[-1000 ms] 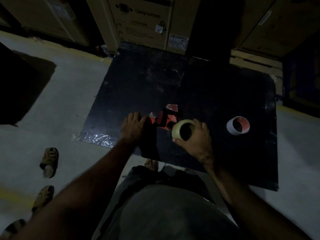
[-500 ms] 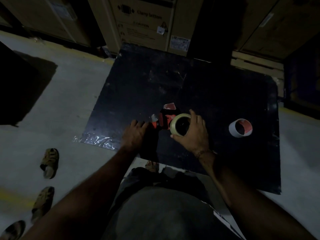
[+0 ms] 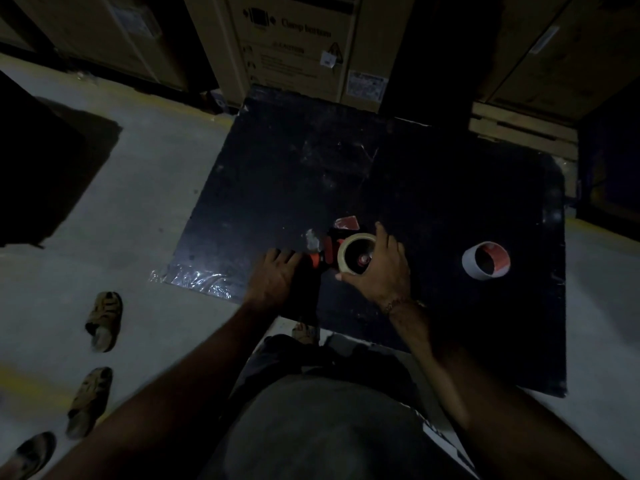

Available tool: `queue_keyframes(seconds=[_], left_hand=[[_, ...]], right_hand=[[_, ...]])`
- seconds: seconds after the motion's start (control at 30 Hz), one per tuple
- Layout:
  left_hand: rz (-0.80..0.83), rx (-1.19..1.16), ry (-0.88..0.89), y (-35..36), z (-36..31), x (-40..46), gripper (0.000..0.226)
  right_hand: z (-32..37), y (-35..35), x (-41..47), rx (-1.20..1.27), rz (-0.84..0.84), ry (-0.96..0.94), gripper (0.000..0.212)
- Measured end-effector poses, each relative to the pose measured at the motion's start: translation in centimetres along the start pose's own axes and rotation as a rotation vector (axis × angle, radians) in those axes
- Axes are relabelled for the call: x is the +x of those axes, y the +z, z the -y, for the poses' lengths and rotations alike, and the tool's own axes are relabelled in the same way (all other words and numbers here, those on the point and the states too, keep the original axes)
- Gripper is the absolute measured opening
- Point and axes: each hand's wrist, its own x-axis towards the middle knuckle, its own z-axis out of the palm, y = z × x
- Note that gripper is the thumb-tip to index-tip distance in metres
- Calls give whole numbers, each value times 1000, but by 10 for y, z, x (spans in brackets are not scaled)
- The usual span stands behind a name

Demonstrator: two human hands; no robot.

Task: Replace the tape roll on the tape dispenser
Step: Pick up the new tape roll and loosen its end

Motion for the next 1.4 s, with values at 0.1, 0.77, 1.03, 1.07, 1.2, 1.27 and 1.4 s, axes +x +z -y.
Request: queue_keyframes(seconds=[0.1,0.77,1.03,1.07,1.2,1.27,1.4], left_hand=[[22,-4,-55,-6,-8,2,35],[287,-607,-219,14,-47,57,95],[375,-1224,-495,-21,-62,39,33],[391,-1283,-542,-25,-67,35,33],[410,-1514,-571,-32,-71,28,32],[402,-1581,-567,-40,-69,27,39],[380,-1644,-475,-61,-71,33,46]], right_hand=[[-4,4,-1,32,-17,50,144],[-34,2,8,727,165,385,37],[-39,-5,4,1057,307,497,29],[-38,-8,1,1059,309,475,22],[-31,-21,3,1052,264,363,23],[-25,-31,6,1040,235,308,34],[-14,-55,10,1027,251,206,47]])
